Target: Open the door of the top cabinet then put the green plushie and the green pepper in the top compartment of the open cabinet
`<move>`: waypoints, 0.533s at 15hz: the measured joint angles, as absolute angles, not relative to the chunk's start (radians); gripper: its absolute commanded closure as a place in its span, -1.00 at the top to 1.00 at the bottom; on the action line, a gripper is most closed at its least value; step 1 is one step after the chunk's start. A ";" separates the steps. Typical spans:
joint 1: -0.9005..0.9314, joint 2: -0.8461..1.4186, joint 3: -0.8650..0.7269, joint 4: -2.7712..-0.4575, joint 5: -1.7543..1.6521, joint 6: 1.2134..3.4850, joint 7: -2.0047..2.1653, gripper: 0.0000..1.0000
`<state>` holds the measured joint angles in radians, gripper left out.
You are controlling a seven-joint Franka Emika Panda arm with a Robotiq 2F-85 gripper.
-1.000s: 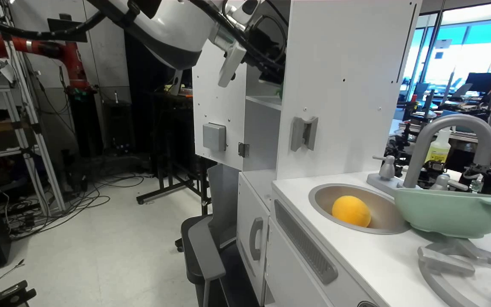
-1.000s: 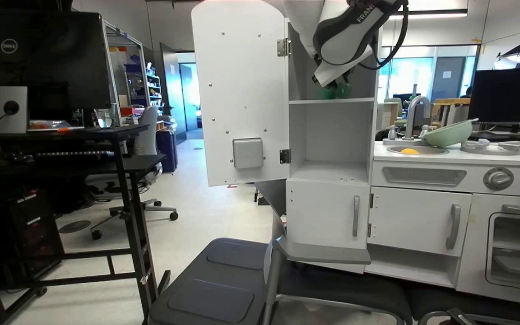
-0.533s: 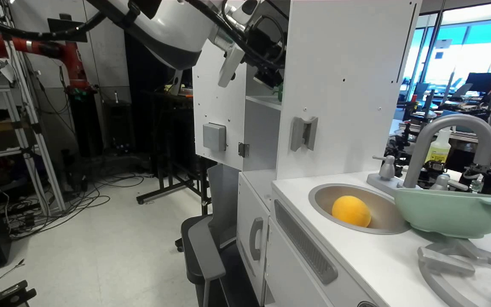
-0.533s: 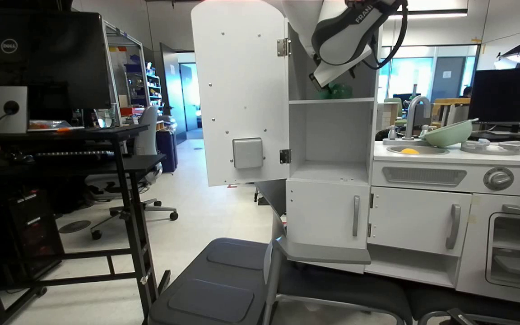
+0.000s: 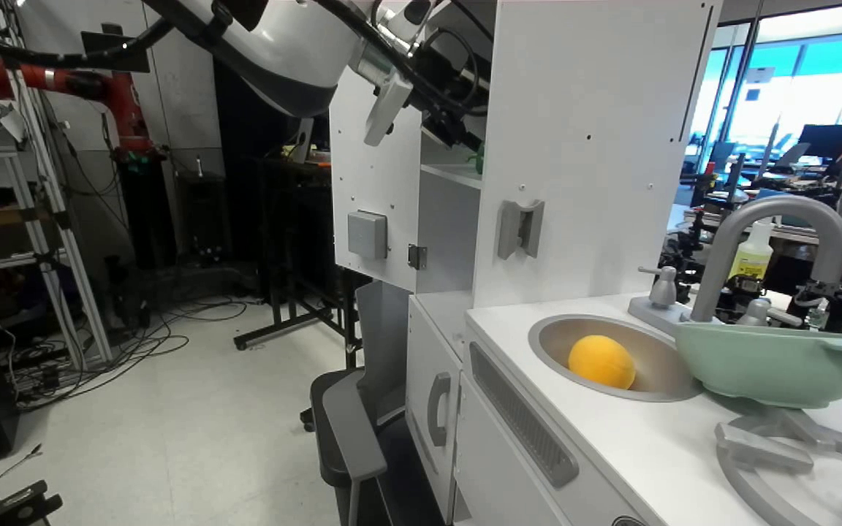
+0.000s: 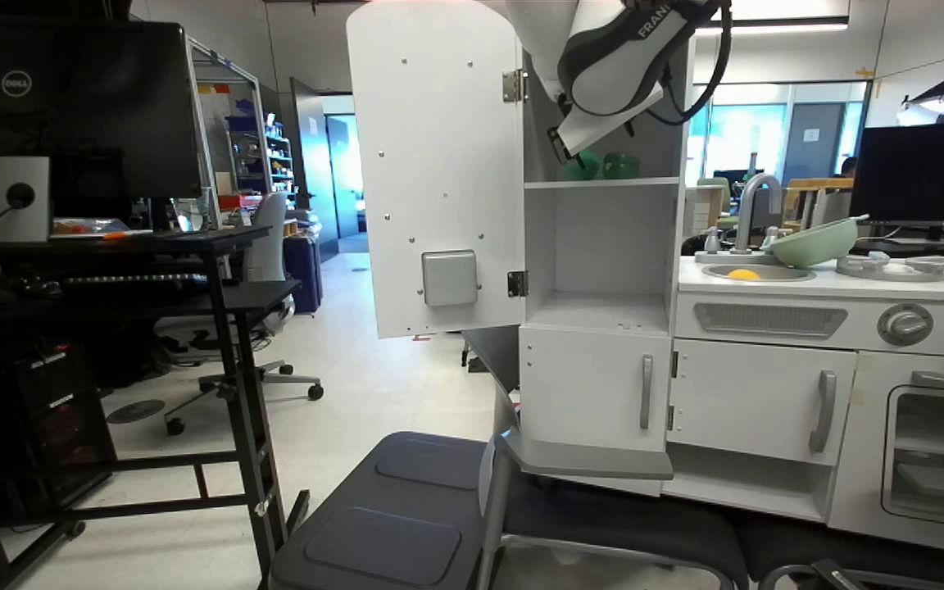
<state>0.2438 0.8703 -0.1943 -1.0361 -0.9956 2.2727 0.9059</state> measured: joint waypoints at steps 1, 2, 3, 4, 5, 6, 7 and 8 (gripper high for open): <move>0.245 0.869 -0.190 -1.036 -0.996 2.283 0.906 1.00; 0.246 0.867 -0.185 -1.037 -0.996 2.295 0.906 1.00; 0.248 0.865 -0.179 -1.037 -0.995 2.303 0.906 1.00; 0.248 0.862 -0.172 -1.039 -0.995 2.311 0.905 1.00; 0.248 0.859 -0.166 -1.041 -0.995 2.319 0.905 1.00; 0.249 0.857 -0.161 -1.042 -0.995 2.323 0.905 1.00; 0.249 0.855 -0.156 -1.043 -0.994 2.327 0.905 1.00; 0.249 0.851 -0.152 -1.046 -0.994 2.333 0.905 1.00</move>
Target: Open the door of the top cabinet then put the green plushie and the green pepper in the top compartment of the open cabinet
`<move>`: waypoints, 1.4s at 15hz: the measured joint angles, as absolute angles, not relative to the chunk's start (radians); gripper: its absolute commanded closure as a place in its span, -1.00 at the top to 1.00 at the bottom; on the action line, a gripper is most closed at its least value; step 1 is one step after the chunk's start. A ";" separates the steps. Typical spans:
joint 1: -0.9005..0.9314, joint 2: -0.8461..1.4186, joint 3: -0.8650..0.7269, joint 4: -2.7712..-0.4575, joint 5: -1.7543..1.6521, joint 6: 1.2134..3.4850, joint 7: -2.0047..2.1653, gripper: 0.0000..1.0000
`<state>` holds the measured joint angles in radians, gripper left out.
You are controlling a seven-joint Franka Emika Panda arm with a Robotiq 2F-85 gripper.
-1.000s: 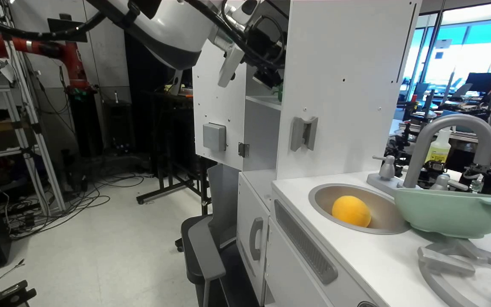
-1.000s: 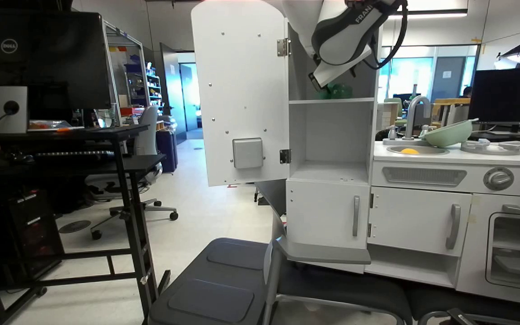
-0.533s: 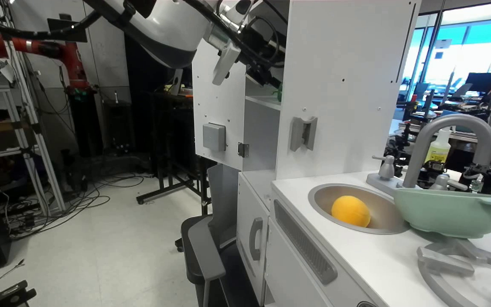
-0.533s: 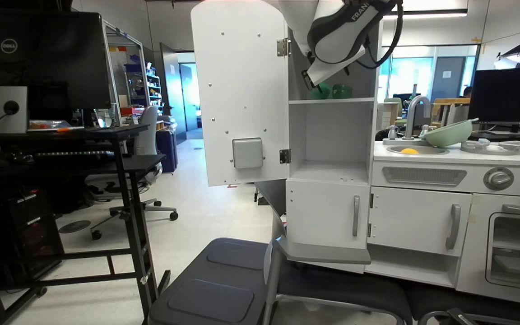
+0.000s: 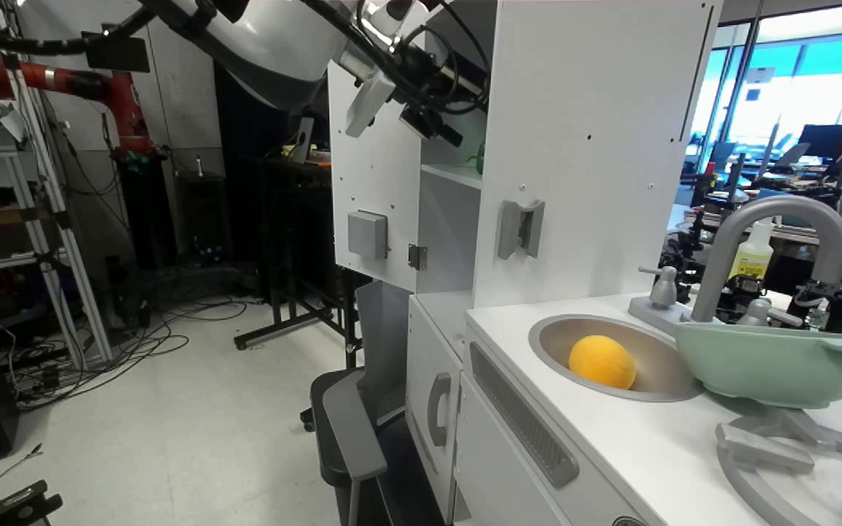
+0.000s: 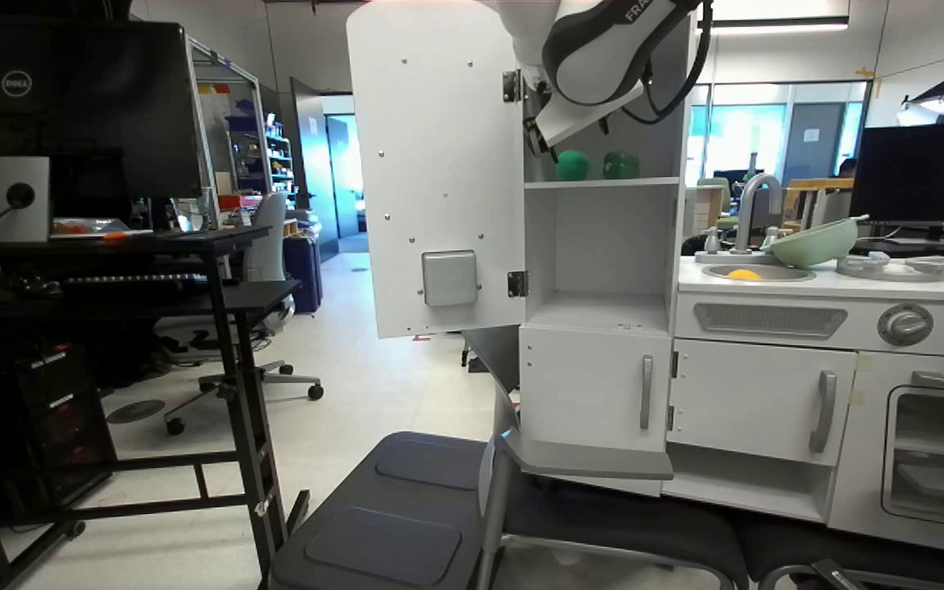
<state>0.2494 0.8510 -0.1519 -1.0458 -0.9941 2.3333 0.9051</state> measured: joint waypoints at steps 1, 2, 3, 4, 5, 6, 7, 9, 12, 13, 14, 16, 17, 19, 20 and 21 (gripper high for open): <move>0.249 0.846 -0.147 -1.051 -0.992 2.337 0.903 1.00; 0.249 0.836 -0.139 -1.061 -0.988 2.338 0.895 1.00; 0.248 0.819 -0.126 -1.081 -0.976 2.339 0.875 1.00; 0.246 0.794 -0.107 -1.111 -0.950 2.339 0.838 1.00; 0.244 0.761 -0.086 -1.150 -0.921 2.339 0.796 1.00; 0.243 0.724 -0.066 -1.195 -0.890 2.340 0.751 1.00; 0.242 0.683 -0.048 -1.242 -0.856 2.339 0.702 1.00; 0.239 0.601 -0.018 -1.340 -0.788 2.339 0.603 1.00; 0.228 0.479 0.015 -1.496 -0.673 2.339 0.443 1.00; 0.222 0.438 0.024 -1.552 -0.632 2.339 0.384 1.00; 0.213 0.399 0.034 -1.607 -0.592 2.339 0.326 1.00; 0.196 0.324 0.052 -1.719 -0.507 2.339 0.206 1.00; 0.186 0.288 0.062 -1.774 -0.462 2.339 0.146 1.00; 0.173 0.214 0.076 -1.887 -0.391 2.343 0.056 1.00; 0.170 0.175 0.079 -1.945 -0.367 2.354 0.028 1.00; 0.168 0.135 0.082 -2.002 -0.351 2.368 0.013 1.00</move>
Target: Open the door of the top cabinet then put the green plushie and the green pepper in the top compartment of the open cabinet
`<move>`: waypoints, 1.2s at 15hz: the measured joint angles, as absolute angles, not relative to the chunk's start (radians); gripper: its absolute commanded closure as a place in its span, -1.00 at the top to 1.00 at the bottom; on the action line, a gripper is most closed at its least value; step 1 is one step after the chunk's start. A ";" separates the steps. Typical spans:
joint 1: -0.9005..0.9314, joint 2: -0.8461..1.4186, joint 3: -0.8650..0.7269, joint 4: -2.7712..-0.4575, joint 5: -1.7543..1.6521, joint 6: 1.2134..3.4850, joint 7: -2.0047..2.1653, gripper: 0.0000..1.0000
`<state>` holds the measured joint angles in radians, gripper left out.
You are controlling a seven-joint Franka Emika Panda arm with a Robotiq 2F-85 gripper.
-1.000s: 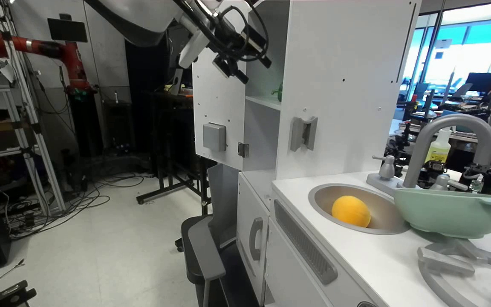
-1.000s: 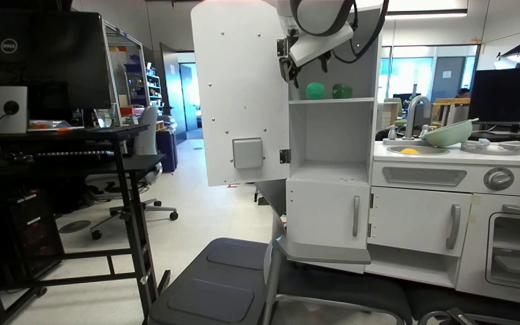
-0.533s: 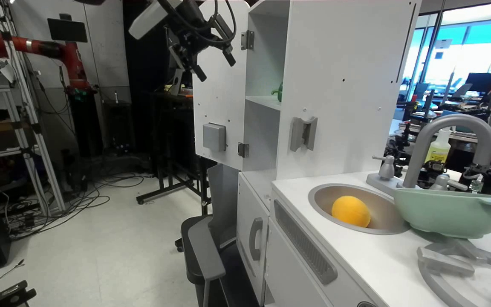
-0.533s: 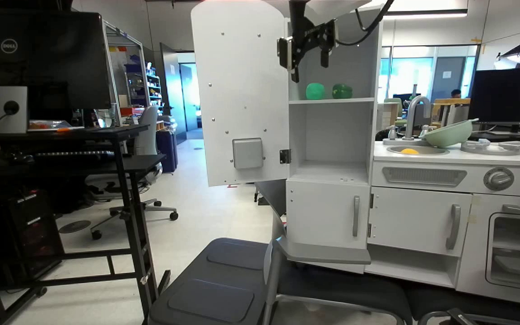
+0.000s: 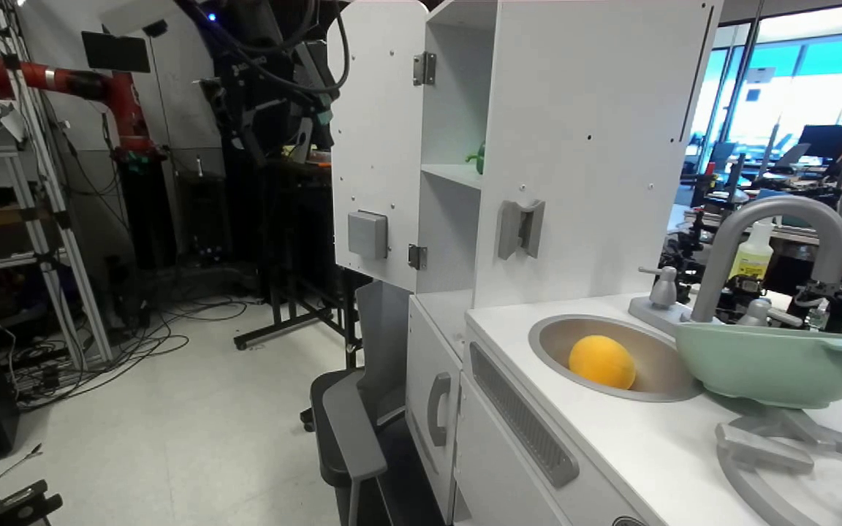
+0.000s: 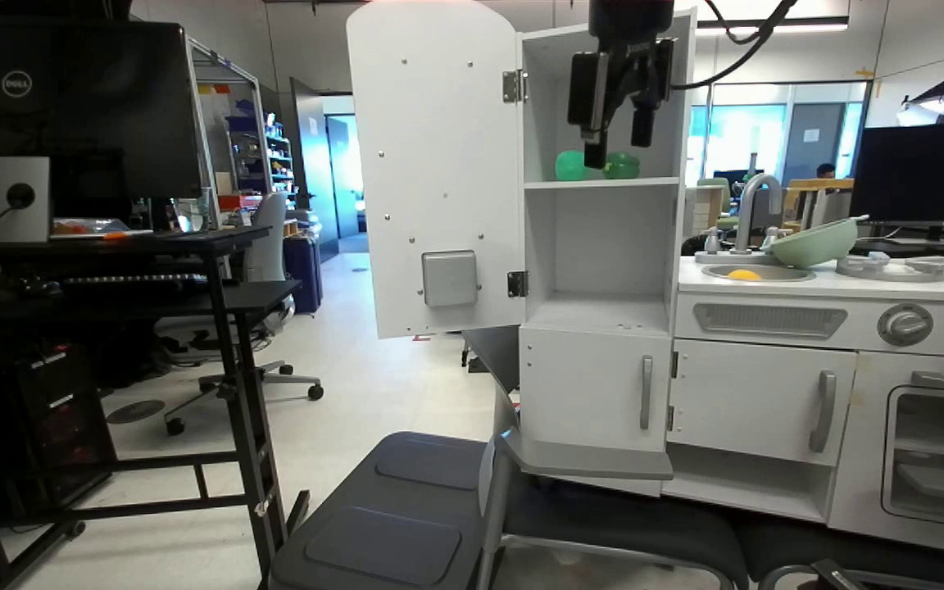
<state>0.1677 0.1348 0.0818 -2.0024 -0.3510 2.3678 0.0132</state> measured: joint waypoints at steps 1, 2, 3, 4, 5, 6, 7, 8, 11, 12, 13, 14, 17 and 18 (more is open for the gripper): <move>0.167 0.092 0.084 -2.061 -0.338 2.384 0.005 1.00; 0.167 0.044 0.086 -2.123 -0.323 2.402 0.000 1.00; 0.167 -0.001 0.088 -2.180 -0.309 2.421 -0.003 1.00; 0.167 -0.050 0.090 -2.240 -0.292 2.443 -0.005 1.00; 0.167 -0.100 0.092 -2.299 -0.273 2.465 -0.008 1.00; 0.167 -0.154 0.094 -2.360 -0.252 2.488 -0.011 1.00; 0.168 -0.209 0.096 -2.422 -0.228 2.511 -0.016 1.00; 0.170 -0.264 0.097 -2.483 -0.204 2.533 -0.021 1.00; 0.180 -0.440 0.095 -2.649 -0.124 2.566 -0.029 1.00; 0.191 -0.499 0.092 -2.689 -0.089 2.554 -0.038 1.00; 0.207 -0.558 0.085 -2.716 -0.049 2.522 -0.046 1.00; 0.225 -0.619 0.073 -2.731 -0.007 2.467 -0.058 1.00; 0.261 -0.782 0.025 -2.704 0.093 2.226 -0.086 1.00; 0.262 -0.821 0.012 -2.678 0.109 2.145 -0.088 1.00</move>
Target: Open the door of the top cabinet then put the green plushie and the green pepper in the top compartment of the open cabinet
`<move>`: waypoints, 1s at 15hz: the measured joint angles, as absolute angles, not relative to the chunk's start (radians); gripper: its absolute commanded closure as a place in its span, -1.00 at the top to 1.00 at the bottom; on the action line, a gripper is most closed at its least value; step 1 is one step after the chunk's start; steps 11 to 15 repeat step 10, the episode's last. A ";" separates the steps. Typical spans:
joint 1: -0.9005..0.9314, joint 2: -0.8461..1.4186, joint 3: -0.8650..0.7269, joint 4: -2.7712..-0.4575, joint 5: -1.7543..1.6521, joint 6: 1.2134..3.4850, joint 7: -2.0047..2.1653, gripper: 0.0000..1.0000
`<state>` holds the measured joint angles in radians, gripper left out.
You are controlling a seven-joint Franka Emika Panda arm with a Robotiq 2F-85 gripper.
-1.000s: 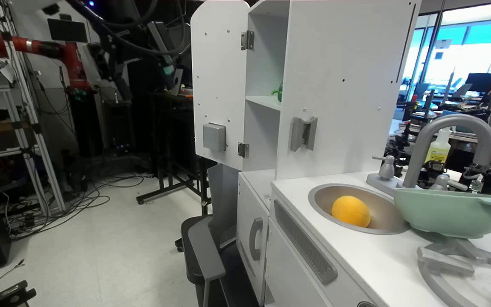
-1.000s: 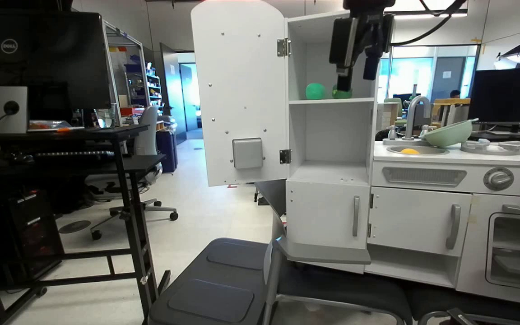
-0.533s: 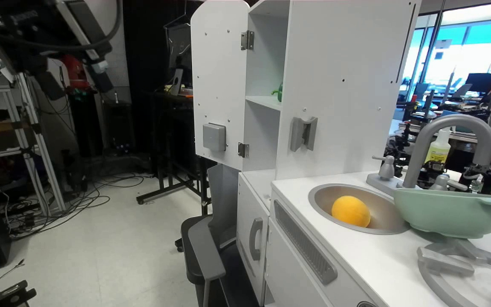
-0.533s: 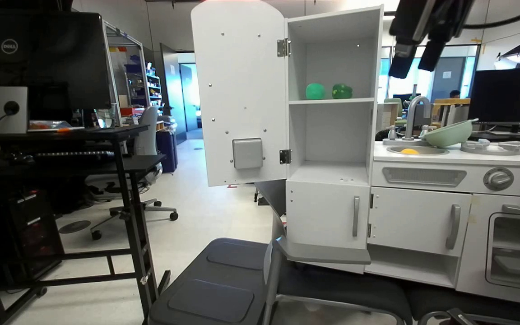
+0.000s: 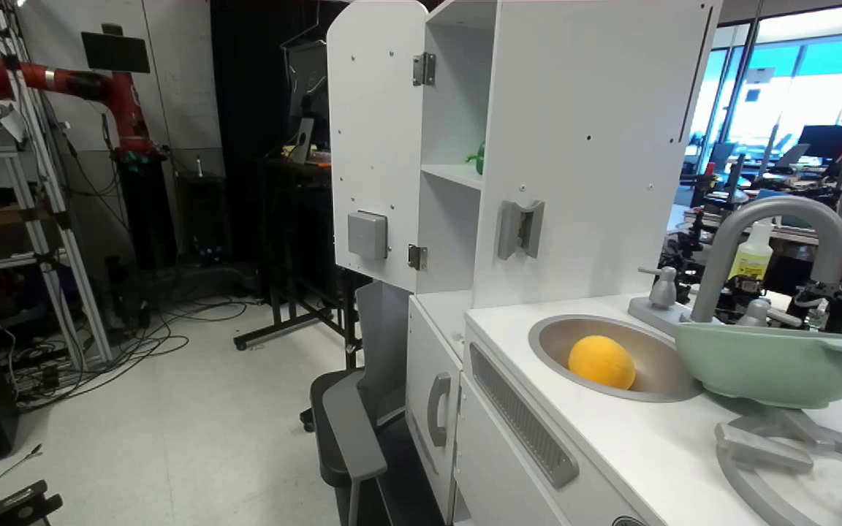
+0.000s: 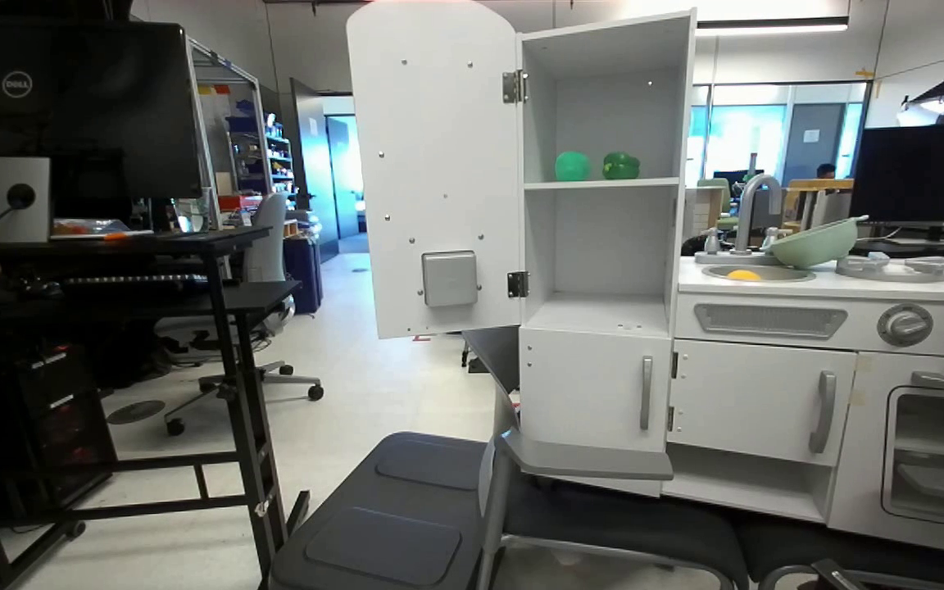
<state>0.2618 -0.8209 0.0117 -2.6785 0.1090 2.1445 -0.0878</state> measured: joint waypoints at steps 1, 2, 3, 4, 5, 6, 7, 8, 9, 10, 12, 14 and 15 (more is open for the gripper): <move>0.261 -0.855 0.000 -2.650 0.117 2.064 -0.088 1.00; 0.258 -0.890 -0.009 -2.622 0.121 1.983 -0.088 1.00; 0.252 -0.923 -0.014 -2.590 0.121 1.900 -0.086 1.00; 0.244 -0.951 -0.016 -2.557 0.121 1.820 -0.085 1.00; 0.233 -0.977 -0.017 -2.521 0.121 1.737 -0.085 1.00; 0.219 -0.998 -0.017 -2.488 0.121 1.662 -0.085 1.00; 0.207 -1.014 -0.017 -2.461 0.121 1.611 -0.085 1.00; 0.200 -1.023 -0.017 -2.446 0.121 1.588 -0.085 1.00; 0.198 -1.026 -0.017 -2.441 0.121 1.583 -0.085 1.00; 0.198 -1.024 -0.017 -2.442 0.121 1.583 -0.085 1.00; 0.198 -1.024 -0.017 -2.442 0.121 1.583 -0.085 1.00; 0.198 -1.024 -0.017 -2.442 0.121 1.583 -0.085 1.00; 0.198 -1.024 -0.017 -2.442 0.121 1.583 -0.085 1.00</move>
